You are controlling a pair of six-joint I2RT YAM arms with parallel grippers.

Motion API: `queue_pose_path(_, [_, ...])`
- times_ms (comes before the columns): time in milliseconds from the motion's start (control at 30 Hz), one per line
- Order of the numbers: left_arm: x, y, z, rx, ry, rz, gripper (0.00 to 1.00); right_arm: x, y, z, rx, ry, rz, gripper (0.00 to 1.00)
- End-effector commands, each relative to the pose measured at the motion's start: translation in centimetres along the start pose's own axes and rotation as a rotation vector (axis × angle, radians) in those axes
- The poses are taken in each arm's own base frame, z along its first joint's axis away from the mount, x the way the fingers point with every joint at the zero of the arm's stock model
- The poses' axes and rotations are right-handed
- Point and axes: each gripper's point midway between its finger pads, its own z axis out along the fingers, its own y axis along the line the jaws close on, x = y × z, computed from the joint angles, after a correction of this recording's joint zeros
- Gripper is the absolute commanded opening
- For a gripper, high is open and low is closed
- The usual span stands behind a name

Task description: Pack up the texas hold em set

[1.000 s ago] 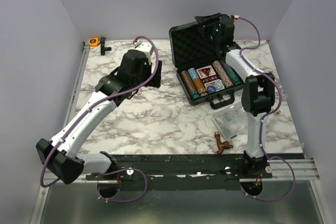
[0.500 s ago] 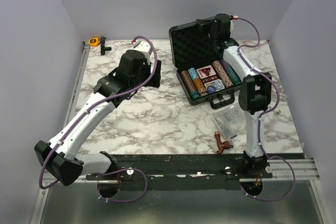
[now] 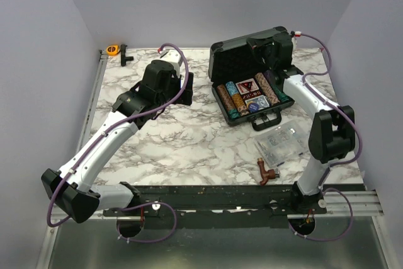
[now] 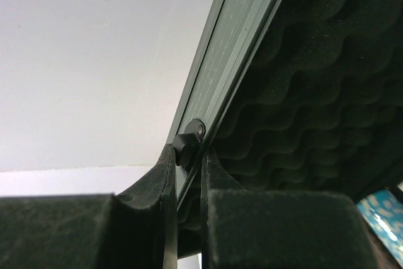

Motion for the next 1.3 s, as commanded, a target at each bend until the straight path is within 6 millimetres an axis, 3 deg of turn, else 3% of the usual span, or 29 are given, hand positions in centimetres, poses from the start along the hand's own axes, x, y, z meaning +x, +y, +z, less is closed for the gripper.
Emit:
queue_pose_path(0, [0.1, -0.4, 0.3, 0.018, 0.003, -0.013, 0.88, 0.7, -5.2, -3.9, 0.142, 0.021, -0.159, 0.01])
queue_pose_path(200, [0.9, -0.7, 1.5, 0.023, 0.041, -0.011, 0.88, 1.4, -12.0, -9.0, 0.258, 0.013, -0.249, 0.01])
queue_pose_path(367, [1.9, -0.8, 2.9, 0.023, 0.08, -0.009, 0.88, 1.3, -14.5, -12.7, 0.291, 0.005, -0.311, 0.01])
queue_pose_path(533, [3.1, -3.0, 4.6, 0.126, 0.135, -0.024, 0.88, 1.7, -16.7, -15.6, 0.349, 0.035, -0.35, 0.07])
queue_pose_path(600, [3.9, -4.8, 5.2, 0.21, 0.186, -0.05, 0.88, 1.9, -17.9, -17.0, 0.392, 0.069, -0.386, 0.15])
queue_pose_path(767, [5.1, -9.9, 6.2, 0.395, 0.278, -0.07, 0.88, 1.1, -20.4, -20.8, 0.488, 0.089, -0.519, 0.52])
queue_pose_path(867, [5.2, -12.3, 7.0, 0.45, 0.324, -0.08, 0.88, 0.7, -21.2, -22.7, 0.513, 0.106, -0.595, 0.67])
queue_pose_path(1000, [4.9, -15.8, 8.6, 0.54, 0.365, -0.105, 0.87, 0.6, -22.4, -23.8, 0.538, 0.11, -0.63, 0.82])
queue_pose_path(1267, [3.1, -20.3, 13.6, 0.633, 0.396, -0.153, 0.76, 1.0, -21.4, -20.9, 0.486, 0.178, -0.599, 0.74])
